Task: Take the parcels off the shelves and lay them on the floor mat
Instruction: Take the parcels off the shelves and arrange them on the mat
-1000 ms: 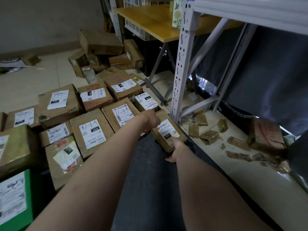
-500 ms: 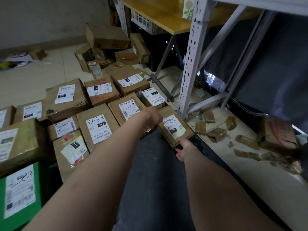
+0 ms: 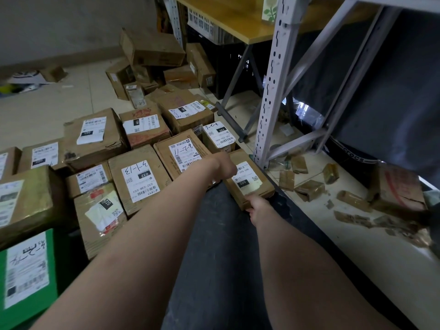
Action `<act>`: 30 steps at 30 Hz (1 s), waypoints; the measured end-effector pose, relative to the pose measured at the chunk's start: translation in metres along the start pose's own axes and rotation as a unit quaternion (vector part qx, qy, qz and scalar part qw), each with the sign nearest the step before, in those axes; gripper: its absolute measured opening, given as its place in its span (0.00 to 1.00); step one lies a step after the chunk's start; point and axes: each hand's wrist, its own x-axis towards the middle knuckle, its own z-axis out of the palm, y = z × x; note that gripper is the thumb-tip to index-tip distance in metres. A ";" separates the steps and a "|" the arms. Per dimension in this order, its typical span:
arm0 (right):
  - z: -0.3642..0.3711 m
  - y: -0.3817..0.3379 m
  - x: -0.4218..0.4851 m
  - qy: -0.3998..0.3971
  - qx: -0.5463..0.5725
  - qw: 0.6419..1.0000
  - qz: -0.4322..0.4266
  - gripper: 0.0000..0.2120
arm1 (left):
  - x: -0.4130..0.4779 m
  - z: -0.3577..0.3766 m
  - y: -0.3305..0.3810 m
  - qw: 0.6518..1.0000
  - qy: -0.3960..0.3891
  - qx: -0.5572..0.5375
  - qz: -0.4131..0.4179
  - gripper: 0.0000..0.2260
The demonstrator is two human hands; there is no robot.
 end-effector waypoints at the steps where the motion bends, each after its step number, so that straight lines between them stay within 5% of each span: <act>1: 0.001 0.002 0.000 -0.008 -0.011 1.000 0.001 0.26 | 0.000 0.001 0.001 1.000 0.000 0.004 0.000 0.10; 6: 0.001 0.006 0.001 -0.007 -0.039 0.999 -0.008 0.25 | -0.003 0.003 0.008 1.000 -0.002 0.022 0.010 0.17; 23: -0.003 0.005 0.000 0.054 -0.086 0.995 -0.003 0.27 | -0.016 0.002 0.018 0.999 -0.005 0.048 0.024 0.14; 30: -0.001 -0.005 -0.008 0.171 -0.074 0.981 -0.058 0.19 | -0.017 0.000 0.023 0.997 0.020 0.062 0.033 0.08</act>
